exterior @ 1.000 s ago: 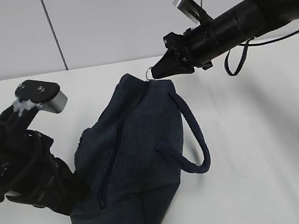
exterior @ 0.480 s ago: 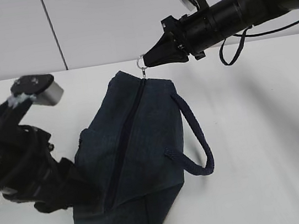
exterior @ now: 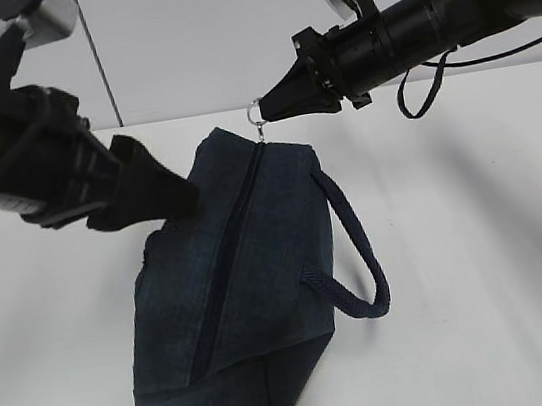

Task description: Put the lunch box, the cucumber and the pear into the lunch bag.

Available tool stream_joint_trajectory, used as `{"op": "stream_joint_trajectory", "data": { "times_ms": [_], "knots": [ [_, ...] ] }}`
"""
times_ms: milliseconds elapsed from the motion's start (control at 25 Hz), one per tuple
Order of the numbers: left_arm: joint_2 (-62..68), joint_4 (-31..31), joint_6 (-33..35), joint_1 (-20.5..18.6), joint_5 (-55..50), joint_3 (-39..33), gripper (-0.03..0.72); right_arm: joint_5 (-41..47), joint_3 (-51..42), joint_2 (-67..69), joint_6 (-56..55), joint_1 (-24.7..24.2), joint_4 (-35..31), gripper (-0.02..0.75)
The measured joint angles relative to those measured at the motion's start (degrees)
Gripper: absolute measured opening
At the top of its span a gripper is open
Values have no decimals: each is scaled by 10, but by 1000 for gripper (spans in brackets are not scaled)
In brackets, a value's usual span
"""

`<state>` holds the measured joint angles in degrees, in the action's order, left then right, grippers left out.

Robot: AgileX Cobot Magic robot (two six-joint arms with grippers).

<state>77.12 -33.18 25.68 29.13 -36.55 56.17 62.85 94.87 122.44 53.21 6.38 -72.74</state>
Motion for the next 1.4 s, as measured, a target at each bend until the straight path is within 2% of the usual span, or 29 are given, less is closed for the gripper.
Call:
{"op": "stream_joint_trajectory", "data": {
  "times_ms": [280,680,1000,1080,1200,1280,1400],
  "knots": [
    [71,-1,-22,-1,17,65,365,0,0,0,0,0,0,0],
    [159,-2,-33,-24,31,127,351,0,0,0,2,0,0,0],
    [201,-6,-34,-24,32,160,256,0,0,0,2,0,0,0],
    [210,-6,-35,-24,31,166,211,0,0,0,2,0,0,0],
    [213,-7,-33,-24,29,167,72,1,0,0,2,0,0,0],
    [215,-7,-27,-24,29,167,36,5,0,0,2,0,0,0],
    [215,-7,-21,-24,31,167,26,5,0,0,-1,0,12,0]
  ]
}}
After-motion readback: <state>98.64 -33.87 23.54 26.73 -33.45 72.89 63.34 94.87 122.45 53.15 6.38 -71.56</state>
